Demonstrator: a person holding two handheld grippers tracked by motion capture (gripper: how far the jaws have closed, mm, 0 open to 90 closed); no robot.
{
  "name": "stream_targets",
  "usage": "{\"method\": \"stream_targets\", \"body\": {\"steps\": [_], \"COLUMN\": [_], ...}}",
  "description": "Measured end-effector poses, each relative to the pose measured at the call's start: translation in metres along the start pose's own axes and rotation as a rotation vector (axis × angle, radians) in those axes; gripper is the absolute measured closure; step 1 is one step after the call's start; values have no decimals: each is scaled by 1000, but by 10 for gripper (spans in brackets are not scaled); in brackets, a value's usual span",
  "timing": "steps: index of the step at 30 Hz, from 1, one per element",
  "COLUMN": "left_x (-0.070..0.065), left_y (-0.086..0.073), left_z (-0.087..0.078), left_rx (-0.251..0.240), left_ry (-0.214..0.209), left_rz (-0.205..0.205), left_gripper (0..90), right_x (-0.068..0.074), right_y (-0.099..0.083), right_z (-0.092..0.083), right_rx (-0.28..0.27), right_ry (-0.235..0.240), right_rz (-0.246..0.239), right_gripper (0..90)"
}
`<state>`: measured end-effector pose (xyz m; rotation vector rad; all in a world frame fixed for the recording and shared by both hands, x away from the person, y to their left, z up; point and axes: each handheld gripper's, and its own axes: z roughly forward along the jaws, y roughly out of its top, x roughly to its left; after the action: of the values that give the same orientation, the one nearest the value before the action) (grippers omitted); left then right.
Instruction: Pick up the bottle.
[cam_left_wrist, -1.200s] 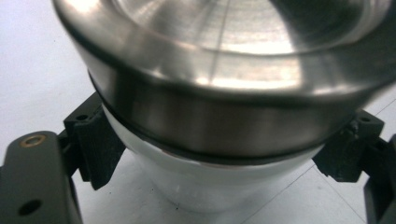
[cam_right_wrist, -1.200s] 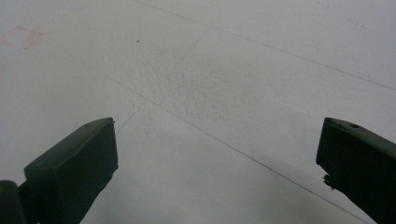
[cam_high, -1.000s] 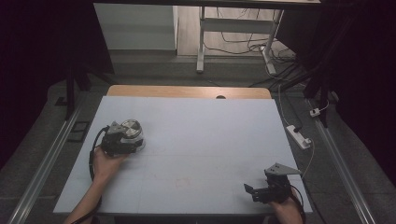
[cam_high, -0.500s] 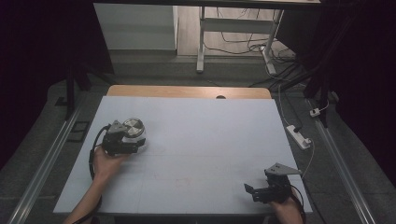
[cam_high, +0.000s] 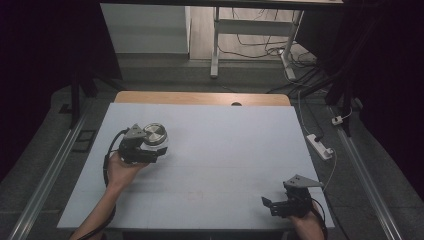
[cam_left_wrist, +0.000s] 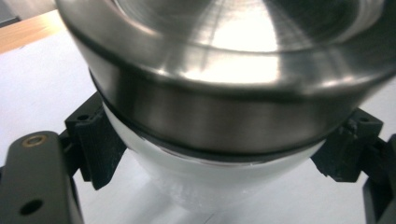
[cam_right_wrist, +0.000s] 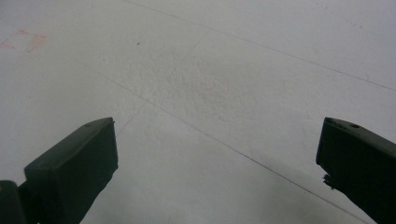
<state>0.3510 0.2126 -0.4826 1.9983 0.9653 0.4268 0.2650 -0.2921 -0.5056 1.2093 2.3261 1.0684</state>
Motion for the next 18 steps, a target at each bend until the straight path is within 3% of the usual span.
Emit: {"method": "stream_targets", "body": {"steps": [7,18], "left_x": [-22,-49], "left_y": [19,35], "left_z": [4,14], "left_rx": [3,14], "left_ry": [-54,-124], "left_rz": [62,114], "left_gripper": [161,161], "right_x": [0,0], "right_y": [0,0], "right_z": [0,0], "right_rx": [0,0], "right_ry": [0,0], "right_rz": [0,-3], "right_gripper": [0,0]}}
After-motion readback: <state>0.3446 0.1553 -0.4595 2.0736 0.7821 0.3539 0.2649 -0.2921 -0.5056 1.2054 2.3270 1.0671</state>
